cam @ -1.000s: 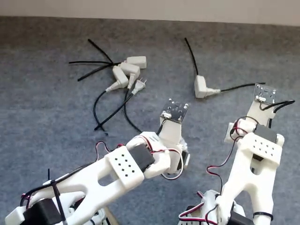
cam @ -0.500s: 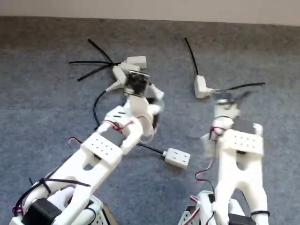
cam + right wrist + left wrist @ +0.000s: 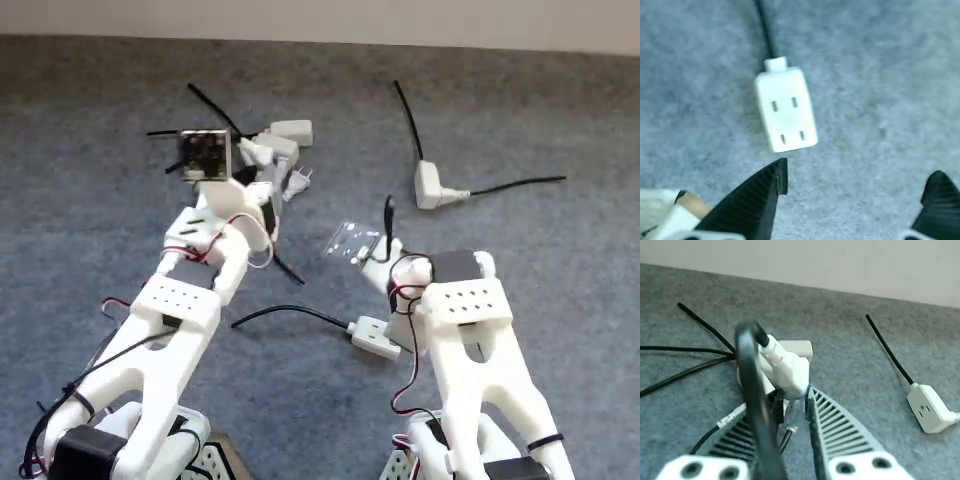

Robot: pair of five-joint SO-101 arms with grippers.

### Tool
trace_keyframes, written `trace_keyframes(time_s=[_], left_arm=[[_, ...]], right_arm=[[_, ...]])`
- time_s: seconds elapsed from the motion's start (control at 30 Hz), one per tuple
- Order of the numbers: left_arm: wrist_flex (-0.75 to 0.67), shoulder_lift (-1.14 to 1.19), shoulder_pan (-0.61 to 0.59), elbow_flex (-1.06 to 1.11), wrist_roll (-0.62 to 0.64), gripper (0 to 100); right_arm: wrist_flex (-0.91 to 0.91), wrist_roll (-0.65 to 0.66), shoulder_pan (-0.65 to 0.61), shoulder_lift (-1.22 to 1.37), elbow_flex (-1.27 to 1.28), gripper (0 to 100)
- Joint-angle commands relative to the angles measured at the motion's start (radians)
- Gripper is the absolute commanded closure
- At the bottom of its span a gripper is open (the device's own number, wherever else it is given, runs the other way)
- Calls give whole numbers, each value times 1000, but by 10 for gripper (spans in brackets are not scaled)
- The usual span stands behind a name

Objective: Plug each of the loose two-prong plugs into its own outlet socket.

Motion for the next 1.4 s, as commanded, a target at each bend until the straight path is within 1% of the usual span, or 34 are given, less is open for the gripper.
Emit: trace_keyframes(time_s=[0.0, 0.13, 0.37, 0.43, 0.53, 0.63, 0.67, 0.73, 0.83, 0.93, 1.1, 1.23, 1.37], left_arm=[[-192, -12, -19, 67, -8, 992], [-219, -8, -16, 79, -8, 992], [-219, -5, -21, 79, -8, 992], [-219, -5, -22, 79, -8, 992], [-219, -5, -22, 79, -8, 992], [-219, -5, -22, 81, -8, 992], [-219, -4, -22, 81, -8, 992], [-219, -4, -22, 81, -8, 992], [-221, -4, -22, 81, -8, 992], [-221, -4, -22, 81, -8, 992], [-221, -4, -22, 81, -8, 992], [-221, -4, -22, 81, -8, 992], [-221, -4, -22, 81, -8, 992]], right_arm=[[8, 64, -62, 4, 36, 595], [-2, 104, -130, 4, 102, 595], [-127, 95, -180, 27, 124, 595], [-174, 91, -202, 82, 122, 595], [-271, 21, -225, 216, 114, 595], [-335, 3, -242, 366, 93, 598], [-341, 2, -242, 410, 68, 609], [-332, -3, -239, 486, 12, 665], [-286, -66, -237, 538, -82, 788], [-277, -123, -232, 539, -153, 869], [-295, -218, -206, 547, -254, 874], [-384, -330, -157, 549, -300, 874], [-446, -396, -153, 568, -308, 874]])
